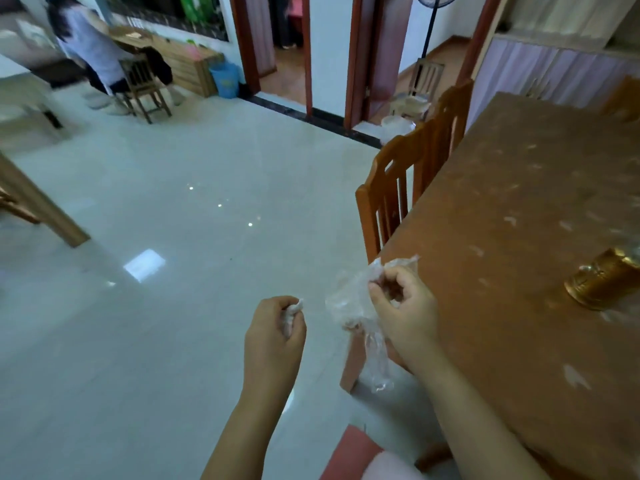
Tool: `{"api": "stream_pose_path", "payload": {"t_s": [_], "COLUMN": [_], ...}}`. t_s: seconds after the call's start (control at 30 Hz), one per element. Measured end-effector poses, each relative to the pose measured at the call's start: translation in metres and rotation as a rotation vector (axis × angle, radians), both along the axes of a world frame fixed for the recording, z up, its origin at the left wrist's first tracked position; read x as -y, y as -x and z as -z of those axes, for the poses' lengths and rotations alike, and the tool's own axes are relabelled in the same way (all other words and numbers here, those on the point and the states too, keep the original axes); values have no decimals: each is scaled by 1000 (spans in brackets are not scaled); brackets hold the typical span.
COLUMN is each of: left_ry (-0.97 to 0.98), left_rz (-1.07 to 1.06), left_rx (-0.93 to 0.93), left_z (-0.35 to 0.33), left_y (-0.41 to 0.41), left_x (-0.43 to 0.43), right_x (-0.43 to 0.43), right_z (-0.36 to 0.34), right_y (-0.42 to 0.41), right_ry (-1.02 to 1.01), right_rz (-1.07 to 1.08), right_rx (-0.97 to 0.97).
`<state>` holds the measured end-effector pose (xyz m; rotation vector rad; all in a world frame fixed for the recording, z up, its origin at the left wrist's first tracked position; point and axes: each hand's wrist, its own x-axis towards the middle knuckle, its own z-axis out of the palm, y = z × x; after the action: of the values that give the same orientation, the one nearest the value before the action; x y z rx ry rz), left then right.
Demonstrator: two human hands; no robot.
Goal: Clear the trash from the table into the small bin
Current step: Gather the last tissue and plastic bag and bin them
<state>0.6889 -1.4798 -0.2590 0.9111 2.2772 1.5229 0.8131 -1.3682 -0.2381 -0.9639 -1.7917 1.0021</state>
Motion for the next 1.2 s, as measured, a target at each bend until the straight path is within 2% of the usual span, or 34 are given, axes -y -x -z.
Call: {"api": "stream_pose_path", "payload": {"t_s": [0.17,0.33,0.57,0.7,0.9,1.2], "left_ry": [-25,13,81,49,96,38], "left_rz": [-100,-97,38,97,145,229], "left_rx": [136,125,75,26,153,98], "left_z": [11,22,5,-5,16,-6], "left_y": [52,114,222,272,331,504], "left_x": [0,-32,-145,-205,-242,-337], "right_x": [-7,-47,-144,-200,-247,-321], "right_z": [7,24,21,9,15,4], "right_y": [62,128,226,271,329,474], "right_ry": [-20,19,52,10,41,77], "right_rz": [-108,-123,-51,17,82,215], "right_rx": [36,12,-26,-48,-47,-49]}}
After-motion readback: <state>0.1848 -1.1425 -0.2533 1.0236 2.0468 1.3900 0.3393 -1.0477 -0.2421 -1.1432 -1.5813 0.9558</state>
